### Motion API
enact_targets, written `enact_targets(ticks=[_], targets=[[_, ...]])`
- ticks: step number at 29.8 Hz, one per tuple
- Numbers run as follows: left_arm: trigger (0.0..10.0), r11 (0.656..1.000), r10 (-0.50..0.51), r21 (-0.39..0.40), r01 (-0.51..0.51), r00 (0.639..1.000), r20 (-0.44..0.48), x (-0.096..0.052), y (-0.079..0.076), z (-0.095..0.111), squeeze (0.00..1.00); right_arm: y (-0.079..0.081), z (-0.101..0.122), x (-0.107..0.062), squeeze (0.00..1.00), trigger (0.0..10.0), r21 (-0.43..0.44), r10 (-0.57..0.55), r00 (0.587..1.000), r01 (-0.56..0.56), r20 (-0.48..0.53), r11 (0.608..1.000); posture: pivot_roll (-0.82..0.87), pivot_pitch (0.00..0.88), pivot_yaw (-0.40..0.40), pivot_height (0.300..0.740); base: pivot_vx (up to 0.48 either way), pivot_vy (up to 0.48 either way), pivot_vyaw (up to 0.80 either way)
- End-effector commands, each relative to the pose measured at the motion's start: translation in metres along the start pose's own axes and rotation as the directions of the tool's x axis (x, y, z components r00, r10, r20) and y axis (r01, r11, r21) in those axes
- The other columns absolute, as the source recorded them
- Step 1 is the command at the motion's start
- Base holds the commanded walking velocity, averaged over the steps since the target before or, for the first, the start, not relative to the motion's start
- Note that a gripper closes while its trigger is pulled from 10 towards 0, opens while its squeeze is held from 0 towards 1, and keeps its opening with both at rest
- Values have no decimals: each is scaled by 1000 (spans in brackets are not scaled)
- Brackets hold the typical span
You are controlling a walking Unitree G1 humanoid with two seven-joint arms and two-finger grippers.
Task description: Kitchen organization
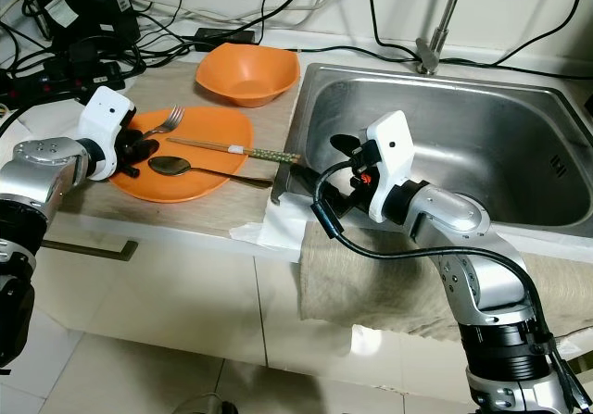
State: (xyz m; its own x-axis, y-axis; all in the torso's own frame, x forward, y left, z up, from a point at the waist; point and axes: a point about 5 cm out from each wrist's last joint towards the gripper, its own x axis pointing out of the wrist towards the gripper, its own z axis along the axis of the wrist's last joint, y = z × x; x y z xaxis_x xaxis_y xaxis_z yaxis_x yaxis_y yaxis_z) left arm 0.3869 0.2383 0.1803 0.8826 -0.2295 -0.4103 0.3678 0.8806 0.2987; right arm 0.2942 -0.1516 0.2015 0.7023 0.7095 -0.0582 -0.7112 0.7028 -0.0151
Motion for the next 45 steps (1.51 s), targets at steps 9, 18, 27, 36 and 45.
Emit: enact_targets(ticks=[9,18,27,36,45], targets=[[0,998,68,-19,-67,997,47,-2,6,3,0,2,-4,1,0,10000,9,-3,1000,3,-13,1000,-13,0,28,732,0,0,0],[0,996,83,-25,-81,994,77,-2,7,8,0,3,-5,2,0,10000,15,-2,1000,2,-14,1000,-12,0,27,732,0,0,0],[0,996,91,-37,-87,989,119,-4,8,18,0,3,-6,2,0,10000,18,-4,1000,5,-17,1000,-12,0,28,732,0,0,0],[10000,994,106,-11,-106,988,110,-3,8,19,1000,4,-8,2,0,10000,17,-5,1000,5,-23,1000,-12,0,30,732,0,0,0],[10000,998,59,-40,-54,989,133,-5,5,25,1000,4,-8,1,0,10000,17,-5,1000,5,-26,1000,-13,0,28,732,0,0,0]])
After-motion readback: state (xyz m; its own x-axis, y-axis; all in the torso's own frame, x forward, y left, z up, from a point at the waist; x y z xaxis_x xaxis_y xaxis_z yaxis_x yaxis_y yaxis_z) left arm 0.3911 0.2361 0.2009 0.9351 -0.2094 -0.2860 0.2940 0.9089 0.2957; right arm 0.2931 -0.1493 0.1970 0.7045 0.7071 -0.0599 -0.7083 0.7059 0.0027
